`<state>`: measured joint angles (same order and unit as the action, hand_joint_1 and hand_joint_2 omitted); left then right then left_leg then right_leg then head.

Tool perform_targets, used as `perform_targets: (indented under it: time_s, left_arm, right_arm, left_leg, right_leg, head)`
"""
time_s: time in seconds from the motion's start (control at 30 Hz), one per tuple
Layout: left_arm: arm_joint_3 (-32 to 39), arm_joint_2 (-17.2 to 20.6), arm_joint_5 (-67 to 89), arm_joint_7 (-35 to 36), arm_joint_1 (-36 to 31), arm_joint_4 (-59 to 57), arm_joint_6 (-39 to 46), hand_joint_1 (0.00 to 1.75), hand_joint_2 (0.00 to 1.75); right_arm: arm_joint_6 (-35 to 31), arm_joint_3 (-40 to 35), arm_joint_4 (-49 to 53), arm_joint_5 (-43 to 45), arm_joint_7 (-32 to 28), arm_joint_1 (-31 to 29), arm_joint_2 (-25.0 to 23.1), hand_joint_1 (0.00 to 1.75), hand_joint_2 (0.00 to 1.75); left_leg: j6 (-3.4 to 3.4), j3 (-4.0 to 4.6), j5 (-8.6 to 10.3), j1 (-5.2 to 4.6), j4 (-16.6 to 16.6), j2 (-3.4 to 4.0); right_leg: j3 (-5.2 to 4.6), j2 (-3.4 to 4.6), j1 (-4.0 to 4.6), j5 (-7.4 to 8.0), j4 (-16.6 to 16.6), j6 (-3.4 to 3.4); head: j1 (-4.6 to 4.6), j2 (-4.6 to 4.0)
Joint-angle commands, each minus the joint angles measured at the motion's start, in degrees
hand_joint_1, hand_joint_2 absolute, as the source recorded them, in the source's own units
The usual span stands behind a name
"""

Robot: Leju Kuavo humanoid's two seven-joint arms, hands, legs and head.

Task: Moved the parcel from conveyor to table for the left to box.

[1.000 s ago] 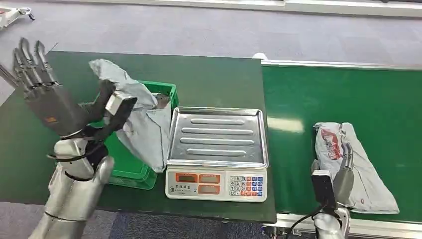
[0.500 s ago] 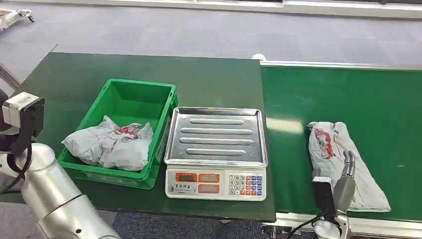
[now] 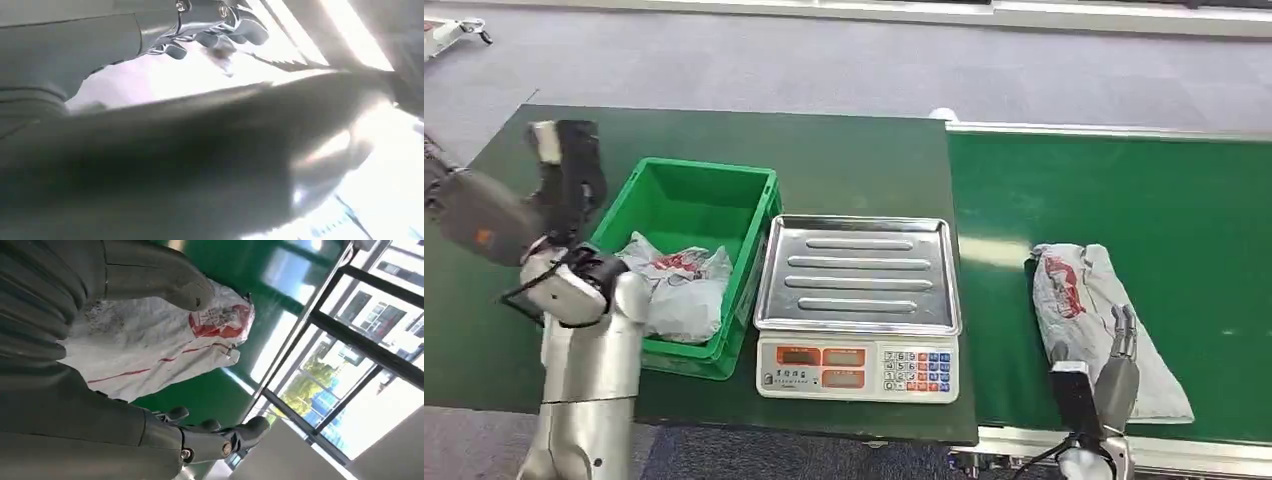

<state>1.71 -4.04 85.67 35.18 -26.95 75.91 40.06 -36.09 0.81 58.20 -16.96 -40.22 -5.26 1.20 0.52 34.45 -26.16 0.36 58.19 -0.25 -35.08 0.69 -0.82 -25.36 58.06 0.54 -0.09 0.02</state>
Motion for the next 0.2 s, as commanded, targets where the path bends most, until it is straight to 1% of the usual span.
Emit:
perform_targets:
  time_s: [0.03, 0.07, 0.1, 0.13, 0.17, 0.2]
  left_arm:
    - [19.94, -12.57, -49.73, -75.18, 3.06, 7.3, -0.06, 0.0, 1.75]
    - [10.98, -10.86, -59.29, -75.18, 5.54, 9.04, -0.06, 0.0, 1.75]
    - [3.88, -8.33, -65.78, -75.18, 7.62, 10.35, -0.06, 0.0, 1.75]
    - [-6.67, -4.19, -73.84, -75.18, 9.16, 10.91, -0.06, 0.0, 1.75]
    - [-15.28, -1.79, -78.79, -75.18, 9.83, 8.35, -11.38, 0.0, 1.75]
    - [-18.21, -2.32, -85.2, -75.18, 9.8, 3.86, -25.78, 0.0, 1.75]
  right_arm:
    - [-1.1, -1.36, -3.09, 1.68, 0.22, -1.28, 1.11, 0.0, 1.75]
    - [-1.45, -1.61, -2.69, 2.24, 0.22, -0.96, 1.47, 0.0, 1.75]
    - [-1.75, -1.87, -2.28, 2.88, 0.22, -0.65, 1.75, 0.0, 1.75]
    - [-2.09, -2.3, -1.13, 3.43, 0.22, -0.11, 2.18, 0.0, 1.75]
    - [-1.97, -3.31, -0.06, 3.13, 0.22, 0.29, 2.87, 0.0, 1.75]
    - [-1.45, -4.63, -1.54, 1.83, 0.22, -1.01, 3.4, 0.0, 1.75]
  left_leg:
    - [-0.04, -0.14, -0.11, -0.03, -0.04, 0.36]
    - [-0.04, -0.1, -0.05, -0.05, -0.11, 0.19]
    - [-0.05, -0.24, -0.07, -0.07, -0.2, 0.22]
    - [-0.07, -0.34, -0.06, -0.09, -0.27, 0.13]
    - [-0.09, -0.21, -0.07, -0.12, -0.11, -0.15]
    - [-0.04, -0.29, -0.11, -0.1, -0.12, -0.05]
  right_leg:
    - [0.07, 0.28, -0.02, 0.01, -0.07, 0.01]
    - [0.07, 0.12, -0.04, 0.02, -0.11, 0.0]
    - [0.22, 0.1, -0.05, 0.01, -0.2, -0.01]
    - [0.34, -0.04, -0.06, -0.02, -0.28, 0.01]
    - [0.19, -0.29, -0.09, -0.12, -0.13, 0.05]
    - [0.2, -0.17, -0.09, -0.14, -0.14, 0.03]
  head:
    - [0.02, 0.0]
    - [0.0, 0.0]
    - [0.07, 0.0]
    - [0.02, 0.0]
    - [0.02, 0.0]
    - [0.0, 0.0]
